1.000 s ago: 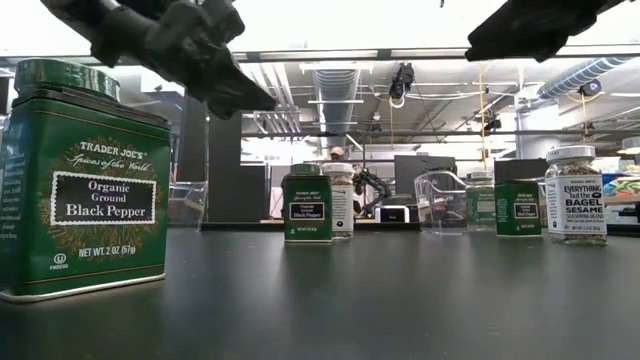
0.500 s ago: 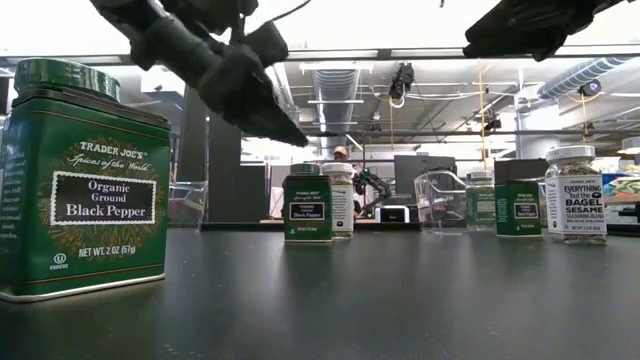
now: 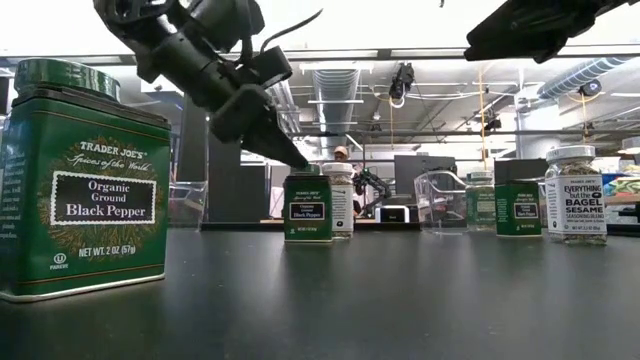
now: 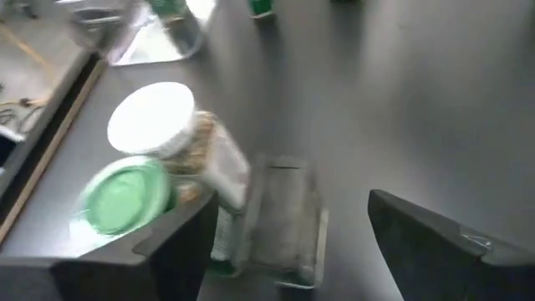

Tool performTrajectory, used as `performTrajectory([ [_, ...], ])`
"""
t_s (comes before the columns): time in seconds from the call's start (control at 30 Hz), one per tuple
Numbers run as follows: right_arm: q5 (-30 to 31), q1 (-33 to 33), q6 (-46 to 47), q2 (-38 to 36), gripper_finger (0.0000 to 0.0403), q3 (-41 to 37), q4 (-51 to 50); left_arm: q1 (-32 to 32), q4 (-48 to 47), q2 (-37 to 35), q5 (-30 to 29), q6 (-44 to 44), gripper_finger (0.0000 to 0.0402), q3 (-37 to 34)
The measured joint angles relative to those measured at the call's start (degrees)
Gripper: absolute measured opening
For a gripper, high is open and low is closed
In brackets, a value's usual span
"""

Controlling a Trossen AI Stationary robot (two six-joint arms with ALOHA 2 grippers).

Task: Sort spices by type
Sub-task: Put the top left black seasoning can into the bottom transparent bin

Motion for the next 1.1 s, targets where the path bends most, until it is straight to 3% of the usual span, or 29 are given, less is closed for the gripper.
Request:
performTrajectory([
  [0.7, 0.0, 0.0, -0.2, 0.0, 0.0203, 0.0, -0.2, 0.5, 0.0, 6.7, 0.0, 0.0, 0.0259, 1.4],
  [0.87, 0.0, 0.0, -0.2, 0.0, 0.0203, 0.0, -0.2, 0.5, 0.0, 6.7, 0.0, 0.9, 0.0205, 1.2],
  [1.03, 0.0, 0.0, -0.2, 0.0, 0.0203, 0.0, -0.3, 0.4, -0.6, 6.7, 0.1, 1.2, 0.0116, 1.2],
  [1.1, 0.0, 0.0, -0.2, 0.0, 0.0203, 0.0, -0.3, 0.4, -0.9, 6.5, 0.1, 1.1, 0.0107, 1.2],
])
